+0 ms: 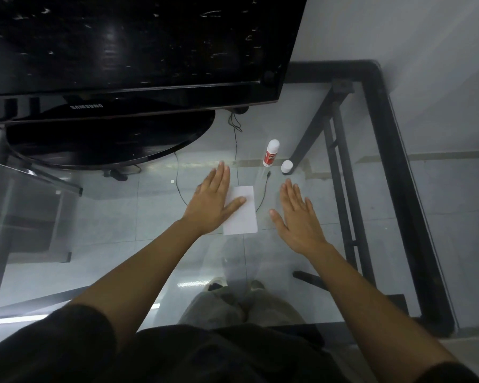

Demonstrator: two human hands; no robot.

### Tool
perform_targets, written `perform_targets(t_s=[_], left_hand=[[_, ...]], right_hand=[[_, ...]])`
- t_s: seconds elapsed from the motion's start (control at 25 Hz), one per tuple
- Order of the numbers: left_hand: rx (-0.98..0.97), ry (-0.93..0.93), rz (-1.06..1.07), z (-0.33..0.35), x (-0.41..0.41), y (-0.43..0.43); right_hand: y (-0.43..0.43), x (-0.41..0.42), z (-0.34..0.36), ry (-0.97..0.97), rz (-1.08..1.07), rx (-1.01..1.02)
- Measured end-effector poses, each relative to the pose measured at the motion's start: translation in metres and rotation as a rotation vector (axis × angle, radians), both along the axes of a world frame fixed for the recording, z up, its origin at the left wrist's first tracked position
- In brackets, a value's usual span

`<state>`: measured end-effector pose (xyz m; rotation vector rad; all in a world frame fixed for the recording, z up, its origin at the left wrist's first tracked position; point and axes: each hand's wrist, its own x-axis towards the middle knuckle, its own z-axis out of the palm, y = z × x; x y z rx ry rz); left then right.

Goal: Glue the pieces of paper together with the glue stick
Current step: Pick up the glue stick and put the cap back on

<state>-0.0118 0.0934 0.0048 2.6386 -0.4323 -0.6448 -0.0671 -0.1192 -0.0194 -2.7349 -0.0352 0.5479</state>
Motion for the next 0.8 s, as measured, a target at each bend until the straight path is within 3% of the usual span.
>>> perform_targets(t_s=[0.08,0.24,0.56,0.8], left_hand=[[-0.184,-0.049,0.111,0.009,0.019,-0.025],[-0.372,-0.023,0.292,0.012,0.051,-0.068],[-0.431,-0.029,0.346,-0.001,0.074,-0.092],[-0.687,0.101,0.449,0.032,0.052,-0.063]], right_hand=[[-0.002,-0.001,-0.006,0.031,-0.056,-0.034],[0.0,-0.001,-0.016,0.063,-0.058,-0.103],[-0.004,0.003,-0.017,0.107,-0.049,-0.093],[-0.003,0.008,-0.004,0.125,-0.088,-0.006]])
